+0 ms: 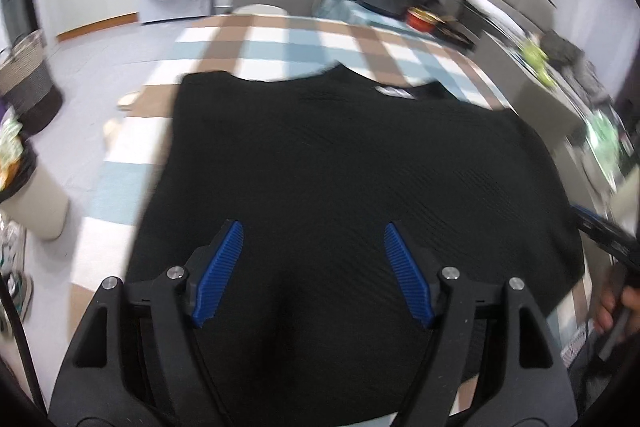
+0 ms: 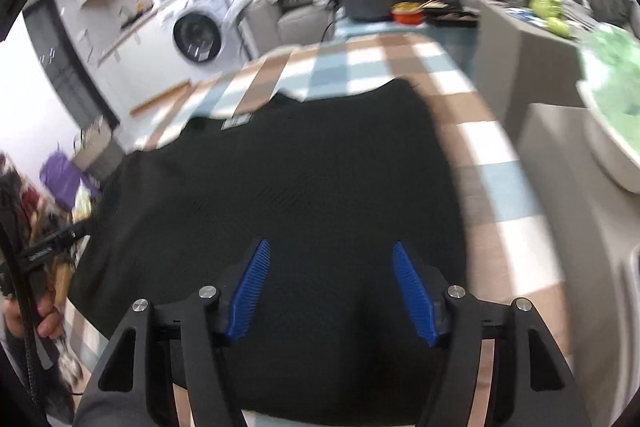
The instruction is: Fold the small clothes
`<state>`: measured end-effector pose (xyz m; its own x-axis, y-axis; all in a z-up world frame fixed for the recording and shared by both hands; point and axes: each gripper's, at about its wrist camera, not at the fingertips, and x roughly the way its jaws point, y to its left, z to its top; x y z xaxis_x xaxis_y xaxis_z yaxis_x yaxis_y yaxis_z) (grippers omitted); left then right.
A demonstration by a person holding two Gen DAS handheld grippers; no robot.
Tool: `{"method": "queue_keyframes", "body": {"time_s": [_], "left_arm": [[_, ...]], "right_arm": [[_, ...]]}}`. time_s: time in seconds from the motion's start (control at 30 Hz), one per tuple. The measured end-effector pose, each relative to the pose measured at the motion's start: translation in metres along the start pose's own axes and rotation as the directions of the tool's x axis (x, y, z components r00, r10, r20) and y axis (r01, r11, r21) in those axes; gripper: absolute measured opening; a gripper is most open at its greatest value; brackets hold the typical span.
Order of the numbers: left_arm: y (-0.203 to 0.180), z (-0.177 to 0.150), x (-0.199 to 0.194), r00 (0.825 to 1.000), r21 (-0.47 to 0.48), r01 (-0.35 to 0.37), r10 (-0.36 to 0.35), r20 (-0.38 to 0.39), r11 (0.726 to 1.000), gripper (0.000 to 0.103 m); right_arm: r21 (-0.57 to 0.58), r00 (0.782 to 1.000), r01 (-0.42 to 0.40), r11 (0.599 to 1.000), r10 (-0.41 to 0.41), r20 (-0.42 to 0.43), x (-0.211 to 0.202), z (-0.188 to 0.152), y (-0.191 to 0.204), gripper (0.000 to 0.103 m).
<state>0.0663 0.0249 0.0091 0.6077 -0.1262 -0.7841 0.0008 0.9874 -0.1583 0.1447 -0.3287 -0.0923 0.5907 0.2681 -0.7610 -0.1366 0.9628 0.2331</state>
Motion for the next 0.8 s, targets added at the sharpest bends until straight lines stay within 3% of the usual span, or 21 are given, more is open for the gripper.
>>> {"method": "queue_keyframes", "body": {"time_s": [0.17,0.3,0.47,0.8], "left_arm": [[-0.038,-0.017,0.010,0.999,0.120,0.033,-0.029,-0.035,0.992,0.071],[-0.052,-0.029,0.019,0.996,0.161,0.058,-0.046,-0.076,0.985,0.072],[-0.051,-0.037,0.033,0.993,0.140,0.035,-0.018,-0.119,0.990,0.072],[-0.045,-0.034,0.036,0.993,0.132,0.002,0.013,-0.115,0.991,0.072]], "right_arm": [[-0.127,0.998,0.014,0.992,-0.020,-0.052,0.030,-0.003,0.040,0.066],[-0.177,0.997,-0.003,0.984,-0.010,-0.073,0.044,-0.010,0.055,0.071],[-0.166,0.992,0.013,0.986,-0.033,-0.119,0.057,-0.018,0.048,0.071],[-0.180,0.993,0.013,0.984,-0.034,-0.116,0.055,-0.020,0.049,0.077]]}}
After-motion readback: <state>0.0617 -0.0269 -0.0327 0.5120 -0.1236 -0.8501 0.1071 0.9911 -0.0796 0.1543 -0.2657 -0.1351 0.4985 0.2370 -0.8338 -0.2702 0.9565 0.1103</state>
